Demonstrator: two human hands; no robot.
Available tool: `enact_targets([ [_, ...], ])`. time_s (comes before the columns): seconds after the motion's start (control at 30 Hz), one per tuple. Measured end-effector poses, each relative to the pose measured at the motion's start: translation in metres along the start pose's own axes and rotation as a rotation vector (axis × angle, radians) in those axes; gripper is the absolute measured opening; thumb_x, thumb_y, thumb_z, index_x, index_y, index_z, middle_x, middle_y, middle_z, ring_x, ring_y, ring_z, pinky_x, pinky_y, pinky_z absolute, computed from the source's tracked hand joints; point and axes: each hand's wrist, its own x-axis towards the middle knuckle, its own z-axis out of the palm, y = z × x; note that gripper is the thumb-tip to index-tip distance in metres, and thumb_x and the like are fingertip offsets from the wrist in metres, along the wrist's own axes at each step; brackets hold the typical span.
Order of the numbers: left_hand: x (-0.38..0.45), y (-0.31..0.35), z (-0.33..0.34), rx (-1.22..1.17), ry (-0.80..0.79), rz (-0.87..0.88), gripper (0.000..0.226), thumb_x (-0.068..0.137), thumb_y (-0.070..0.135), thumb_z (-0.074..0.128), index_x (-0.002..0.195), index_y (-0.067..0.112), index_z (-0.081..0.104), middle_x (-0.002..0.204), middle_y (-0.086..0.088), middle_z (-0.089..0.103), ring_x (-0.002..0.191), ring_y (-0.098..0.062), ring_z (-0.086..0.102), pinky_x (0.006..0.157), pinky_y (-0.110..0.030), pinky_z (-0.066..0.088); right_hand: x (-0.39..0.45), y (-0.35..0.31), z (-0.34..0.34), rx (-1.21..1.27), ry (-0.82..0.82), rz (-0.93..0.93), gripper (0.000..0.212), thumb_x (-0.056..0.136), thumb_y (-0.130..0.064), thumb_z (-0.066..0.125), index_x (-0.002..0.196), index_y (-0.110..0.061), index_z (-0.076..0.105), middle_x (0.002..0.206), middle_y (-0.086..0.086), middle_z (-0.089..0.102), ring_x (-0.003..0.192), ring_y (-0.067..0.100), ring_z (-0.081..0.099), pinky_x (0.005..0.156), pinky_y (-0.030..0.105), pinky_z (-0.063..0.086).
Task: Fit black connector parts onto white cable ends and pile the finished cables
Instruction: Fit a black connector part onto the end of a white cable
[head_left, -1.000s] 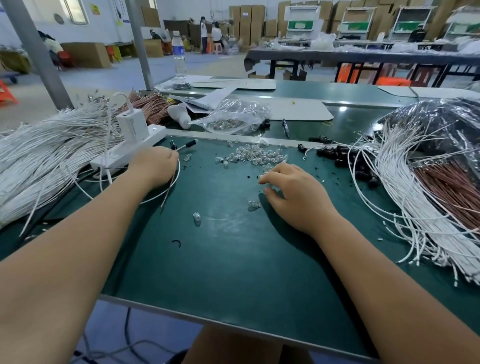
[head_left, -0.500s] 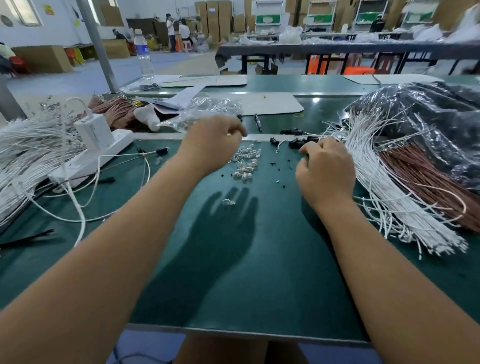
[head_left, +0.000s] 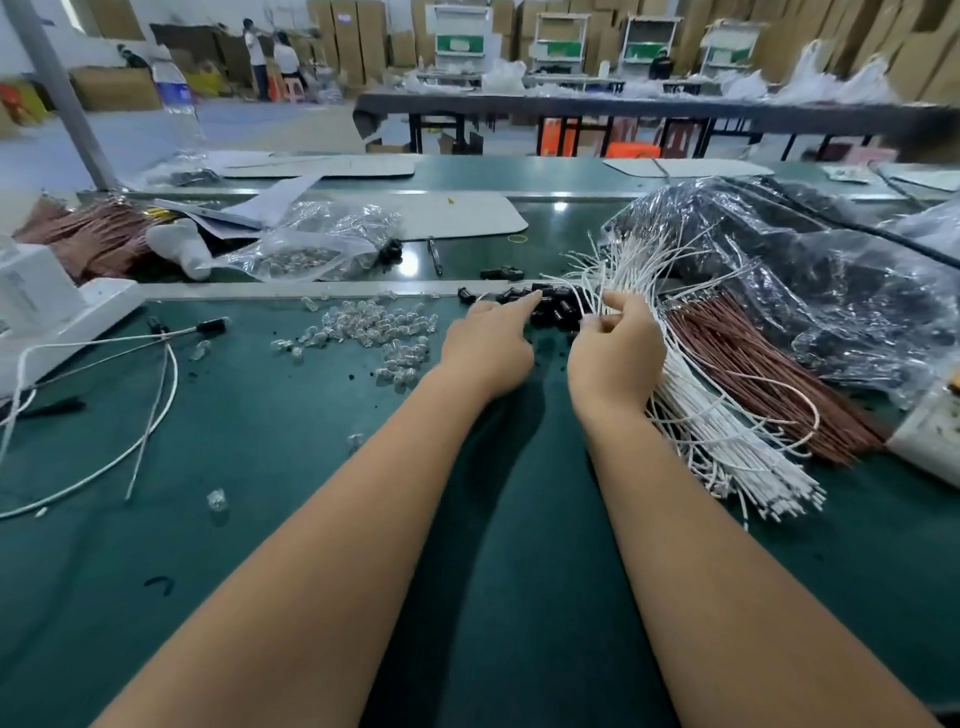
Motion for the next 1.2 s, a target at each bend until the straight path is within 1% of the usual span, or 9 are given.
enact_targets([
  [0.1, 0.009, 0.006, 0.007, 0.094, 0.023, 0.005, 0.056, 0.09, 0.015, 0.04, 0.143, 0.031, 0.041, 0.14, -0.005, 0.052, 0.133, -0.025, 0.039, 0.102, -0.04, 0.035, 0.003, 0.002, 0.001, 0.042, 0.046, 0.036, 0.018, 0.093, -0.012, 0.058, 0.108, -0.013, 0.067, 0.093, -0.002, 0.066, 0.083, 0.011, 0.055, 0.075, 0.021, 0.041],
  [0.27, 0.012, 0.008, 0.01, -0.006, 0.215, 0.026, 0.02, 0.09, 0.025, 0.055, 0.101, 0.019, 0.07, 0.113, -0.002, 0.062, 0.112, -0.023, 0.053, 0.09, -0.036, 0.046, 0.002, 0.002, 0.003, 0.074, 0.101, -0.056, 0.012, 0.091, -0.015, 0.062, 0.099, -0.015, 0.071, 0.099, 0.002, 0.063, 0.073, 0.004, 0.051, 0.071, 0.015, 0.035],
  [0.4, 0.008, 0.012, 0.01, -0.012, 0.188, -0.016, 0.019, 0.089, 0.028, 0.056, 0.1, 0.022, 0.069, 0.113, 0.001, 0.065, 0.108, -0.023, 0.057, 0.088, -0.033, 0.045, -0.004, -0.002, 0.003, 0.17, 0.159, -0.134, 0.009, 0.093, -0.01, 0.057, 0.096, -0.014, 0.064, 0.096, -0.001, 0.056, 0.07, 0.001, 0.049, 0.066, 0.007, 0.035],
  [0.57, 0.002, 0.02, 0.005, -0.125, 0.227, 0.014, 0.009, 0.088, 0.029, 0.054, 0.091, 0.021, 0.057, 0.101, 0.001, 0.066, 0.095, -0.024, 0.058, 0.073, -0.033, 0.042, -0.016, -0.009, 0.006, 0.257, 0.056, -0.253, 0.011, 0.097, -0.005, 0.048, 0.097, -0.014, 0.053, 0.079, -0.016, 0.052, 0.072, 0.005, 0.049, 0.068, 0.018, 0.039],
  [0.73, 0.0, 0.023, 0.004, 0.056, 0.106, 0.036, 0.015, 0.094, 0.023, 0.041, 0.091, 0.022, 0.056, 0.11, -0.002, 0.063, 0.112, -0.031, 0.05, 0.092, -0.043, 0.039, -0.018, -0.008, 0.011, 0.162, -0.094, -0.264, 0.012, 0.093, -0.006, 0.049, 0.099, -0.013, 0.057, 0.09, -0.007, 0.059, 0.084, 0.016, 0.057, 0.076, 0.028, 0.044],
  [0.9, 0.001, 0.021, 0.003, -0.145, 0.152, 0.003, 0.031, 0.086, 0.012, 0.048, 0.06, 0.023, 0.036, 0.067, 0.005, 0.048, 0.085, -0.031, 0.057, 0.059, -0.03, 0.032, -0.015, -0.006, 0.011, 0.131, -0.13, -0.195, 0.011, 0.092, -0.008, 0.05, 0.092, -0.019, 0.054, 0.084, -0.007, 0.058, 0.083, 0.016, 0.057, 0.075, 0.028, 0.042],
  [1.0, -0.001, 0.023, 0.001, -0.18, 0.208, 0.05, 0.025, 0.085, 0.008, 0.048, 0.064, 0.019, 0.042, 0.075, 0.003, 0.044, 0.08, -0.032, 0.052, 0.059, -0.03, 0.035, -0.015, -0.007, 0.01, 0.138, -0.137, -0.181, 0.01, 0.092, -0.008, 0.05, 0.094, -0.017, 0.055, 0.087, -0.005, 0.061, 0.084, 0.018, 0.059, 0.077, 0.032, 0.045],
  [1.07, -0.001, 0.02, -0.002, -0.243, 0.292, 0.054, 0.01, 0.089, 0.01, 0.05, 0.088, 0.012, 0.06, 0.1, -0.006, 0.049, 0.085, -0.027, 0.051, 0.074, -0.033, 0.044, -0.015, -0.007, 0.01, 0.137, -0.137, -0.188, 0.01, 0.092, -0.009, 0.05, 0.094, -0.017, 0.055, 0.089, -0.003, 0.063, 0.086, 0.019, 0.06, 0.078, 0.034, 0.047],
  [1.2, -0.007, 0.001, -0.021, -0.225, 0.425, 0.067, 0.025, 0.098, 0.017, 0.047, 0.114, 0.005, 0.063, 0.113, -0.015, 0.051, 0.093, -0.025, 0.052, 0.083, -0.024, 0.035, -0.016, -0.009, 0.011, 0.114, -0.135, -0.285, 0.009, 0.091, -0.005, 0.052, 0.095, -0.011, 0.057, 0.09, -0.002, 0.058, 0.085, 0.019, 0.056, 0.078, 0.033, 0.045],
])
